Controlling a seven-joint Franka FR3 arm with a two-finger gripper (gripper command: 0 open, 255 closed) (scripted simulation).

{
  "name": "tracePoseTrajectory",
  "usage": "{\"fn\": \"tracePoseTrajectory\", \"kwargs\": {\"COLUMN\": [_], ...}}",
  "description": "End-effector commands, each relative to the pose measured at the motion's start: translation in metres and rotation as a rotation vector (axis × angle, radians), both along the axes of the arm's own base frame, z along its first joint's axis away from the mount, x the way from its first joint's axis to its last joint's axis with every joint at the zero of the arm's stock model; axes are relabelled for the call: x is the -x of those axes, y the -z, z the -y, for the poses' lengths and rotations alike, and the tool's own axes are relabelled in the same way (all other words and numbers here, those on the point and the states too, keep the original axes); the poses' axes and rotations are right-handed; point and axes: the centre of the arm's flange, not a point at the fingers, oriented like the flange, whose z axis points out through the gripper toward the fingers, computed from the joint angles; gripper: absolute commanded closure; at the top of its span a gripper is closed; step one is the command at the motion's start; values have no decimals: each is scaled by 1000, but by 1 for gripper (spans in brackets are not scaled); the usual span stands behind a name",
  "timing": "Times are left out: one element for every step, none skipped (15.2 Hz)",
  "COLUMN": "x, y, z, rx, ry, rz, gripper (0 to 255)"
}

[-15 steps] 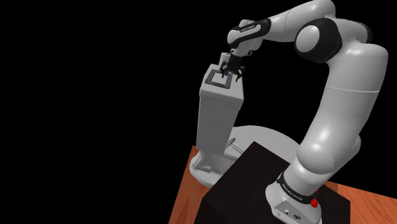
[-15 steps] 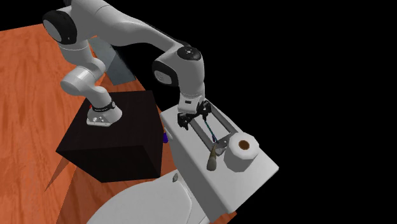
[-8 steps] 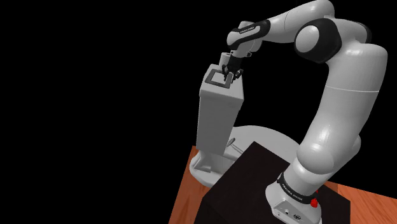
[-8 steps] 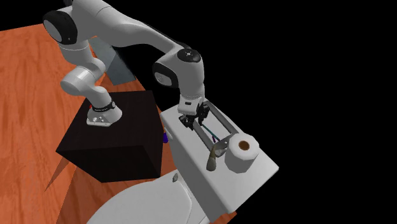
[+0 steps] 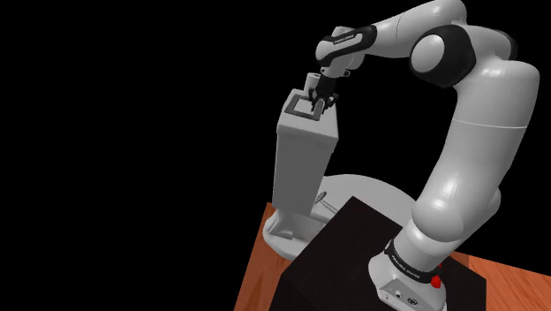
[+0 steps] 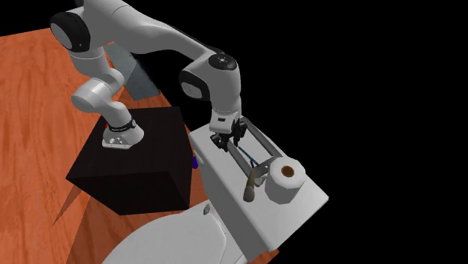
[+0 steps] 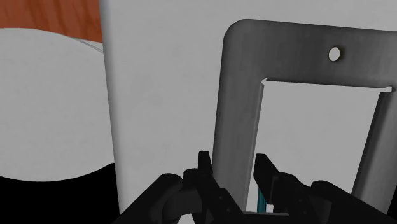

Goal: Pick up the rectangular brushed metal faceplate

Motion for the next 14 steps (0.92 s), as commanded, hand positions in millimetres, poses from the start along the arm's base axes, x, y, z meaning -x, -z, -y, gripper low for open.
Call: {"fn": "tracePoseTrajectory", "kwargs": {"x": [-1, -1, -1, -1, -1, -1, -1, -1, -1, -1, -1, -1, -1, -1], "y": [-10, -15, -20, -26, -31, -36, -42, -47, -52, -57, -63, -68, -69, -69], "z": [0, 0, 0, 0, 0, 0, 0, 0, 0, 0, 0, 0, 0, 0], "rx": [0, 0, 0, 0, 0, 0, 0, 0, 0, 0, 0, 0, 0, 0], "ry": [0, 0, 0, 0, 0, 0, 0, 0, 0, 0, 0, 0, 0, 0], "rz": [0, 0, 0, 0, 0, 0, 0, 0, 0, 0, 0, 0, 0, 0], "gripper": [255, 255, 255, 255, 255, 255, 255, 255, 255, 255, 255, 255, 255, 255]}}
